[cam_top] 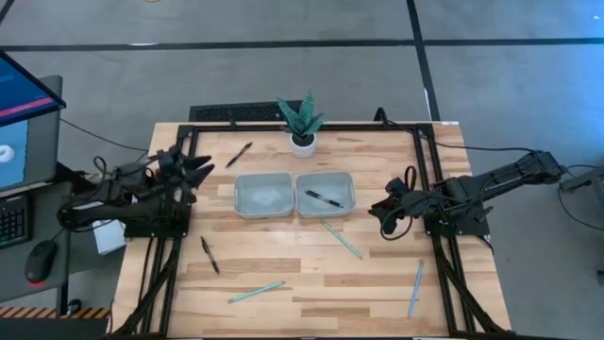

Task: Sort pens & pencils
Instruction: Put the bottom black pen into the right gray bin

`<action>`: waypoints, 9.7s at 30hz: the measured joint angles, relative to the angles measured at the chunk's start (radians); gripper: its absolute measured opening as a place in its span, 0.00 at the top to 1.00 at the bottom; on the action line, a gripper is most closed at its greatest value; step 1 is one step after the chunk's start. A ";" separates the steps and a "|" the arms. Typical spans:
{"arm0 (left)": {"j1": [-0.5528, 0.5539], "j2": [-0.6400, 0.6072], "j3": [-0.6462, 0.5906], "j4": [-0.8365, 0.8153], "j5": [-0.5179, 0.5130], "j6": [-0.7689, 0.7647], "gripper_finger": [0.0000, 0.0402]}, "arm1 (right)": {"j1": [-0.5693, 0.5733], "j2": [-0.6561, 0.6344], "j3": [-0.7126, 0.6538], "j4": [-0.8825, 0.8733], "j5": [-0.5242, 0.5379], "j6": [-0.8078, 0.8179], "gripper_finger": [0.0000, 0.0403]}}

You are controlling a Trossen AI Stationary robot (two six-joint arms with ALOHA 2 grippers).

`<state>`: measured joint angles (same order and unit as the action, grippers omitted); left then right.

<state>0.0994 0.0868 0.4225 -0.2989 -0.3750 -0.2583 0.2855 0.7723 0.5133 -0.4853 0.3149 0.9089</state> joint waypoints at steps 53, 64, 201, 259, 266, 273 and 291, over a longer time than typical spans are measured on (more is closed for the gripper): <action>-0.246 0.948 0.454 -1.067 0.518 -1.345 0.61 | -0.291 0.000 0.001 0.001 0.000 -0.133 0.64; -0.459 1.156 0.454 -0.835 0.494 -1.767 0.61 | -0.360 0.000 0.001 0.019 0.000 -0.369 0.64; -0.623 1.354 0.209 -0.533 0.353 -1.863 0.61 | -0.360 0.000 0.001 0.143 0.000 -0.569 0.64; -0.624 1.354 0.211 -0.454 0.317 -1.855 0.91 | -0.360 0.000 0.001 0.144 0.000 -0.569 0.64; -0.624 1.354 0.211 -0.450 0.316 -1.859 0.88 | -0.360 0.000 0.001 0.144 0.000 -0.569 0.64; -0.624 1.354 0.211 -0.450 0.316 -1.859 0.89 | -0.360 0.000 0.001 0.144 0.000 -0.569 0.64; -0.623 1.309 0.207 -0.345 0.199 -1.846 0.89 | -0.360 0.000 0.001 0.144 0.000 -0.569 0.64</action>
<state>-0.5236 1.3959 0.6295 -0.6441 -0.1761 -2.1047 -0.0745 0.7719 0.5140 -0.3415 0.3145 0.3397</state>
